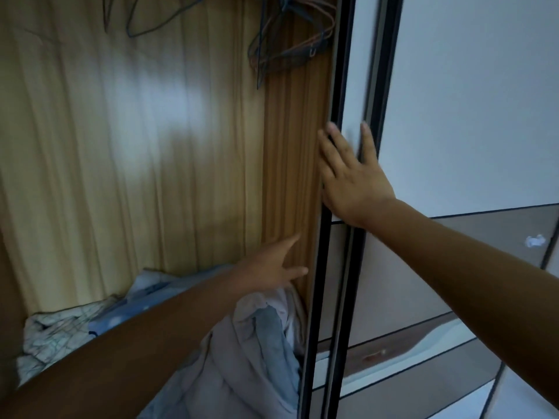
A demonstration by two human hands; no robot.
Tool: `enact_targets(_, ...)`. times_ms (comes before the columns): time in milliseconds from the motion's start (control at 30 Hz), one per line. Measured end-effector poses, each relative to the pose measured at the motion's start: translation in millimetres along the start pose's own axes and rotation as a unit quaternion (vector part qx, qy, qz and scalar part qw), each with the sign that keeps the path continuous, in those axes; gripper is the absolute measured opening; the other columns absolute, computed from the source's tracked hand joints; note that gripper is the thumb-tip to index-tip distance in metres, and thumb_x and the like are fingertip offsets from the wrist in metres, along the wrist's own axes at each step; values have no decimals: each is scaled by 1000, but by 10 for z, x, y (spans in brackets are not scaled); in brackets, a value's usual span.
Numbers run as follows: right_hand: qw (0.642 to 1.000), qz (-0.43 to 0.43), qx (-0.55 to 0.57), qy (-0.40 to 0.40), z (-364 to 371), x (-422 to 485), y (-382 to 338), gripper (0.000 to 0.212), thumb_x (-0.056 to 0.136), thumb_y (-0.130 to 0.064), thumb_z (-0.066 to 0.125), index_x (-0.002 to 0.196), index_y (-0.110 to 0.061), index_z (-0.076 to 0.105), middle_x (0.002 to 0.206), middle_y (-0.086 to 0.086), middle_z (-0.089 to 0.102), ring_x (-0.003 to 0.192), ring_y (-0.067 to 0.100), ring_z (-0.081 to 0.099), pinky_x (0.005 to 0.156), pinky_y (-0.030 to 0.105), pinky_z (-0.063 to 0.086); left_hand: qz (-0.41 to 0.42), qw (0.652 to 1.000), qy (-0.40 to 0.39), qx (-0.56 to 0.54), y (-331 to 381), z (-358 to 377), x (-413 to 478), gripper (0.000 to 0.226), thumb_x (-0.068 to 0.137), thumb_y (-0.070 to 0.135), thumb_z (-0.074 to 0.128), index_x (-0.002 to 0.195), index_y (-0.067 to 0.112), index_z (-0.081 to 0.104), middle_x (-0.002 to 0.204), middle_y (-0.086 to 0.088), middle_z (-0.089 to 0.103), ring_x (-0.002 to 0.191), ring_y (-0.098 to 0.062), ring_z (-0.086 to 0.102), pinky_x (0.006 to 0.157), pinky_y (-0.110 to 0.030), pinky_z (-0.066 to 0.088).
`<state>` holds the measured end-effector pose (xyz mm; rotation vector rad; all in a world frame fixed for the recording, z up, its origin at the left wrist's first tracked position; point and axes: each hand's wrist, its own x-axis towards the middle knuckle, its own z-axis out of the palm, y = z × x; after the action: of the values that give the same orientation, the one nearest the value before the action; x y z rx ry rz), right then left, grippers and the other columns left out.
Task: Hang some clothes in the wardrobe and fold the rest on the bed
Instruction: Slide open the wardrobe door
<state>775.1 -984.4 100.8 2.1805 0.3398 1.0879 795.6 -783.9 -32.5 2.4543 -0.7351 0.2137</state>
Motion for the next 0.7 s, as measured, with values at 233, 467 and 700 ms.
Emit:
enact_targets(233,915,-93,371,-130,27,-237,-1043,29,100,-37,44,101,-16,63,101,4,60,99,29,63,78,38,52,-145,982,13,118,-652,-495,-1019,32,101,33,57,104,3,67,104,-16,68,99,-26,63,81,-30,47)
enact_targets(467,812,-168,497,-255,26,-68,-2130,43,99,-48,56,124,-15,65,120,5,67,110,22,62,91,31,47,-326,928,20,179,-1165,-720,-2139,43,97,43,61,129,15,61,129,-11,61,116,-26,60,96,-32,46)
enact_targets(700,762,-271,509,-294,-610,-222,-3241,61,94,-56,60,146,-26,48,154,2,46,139,21,44,112,31,35,-447,878,38,164,-1350,-679,-3587,39,97,44,59,120,12,64,120,-9,64,114,-26,60,96,-33,44)
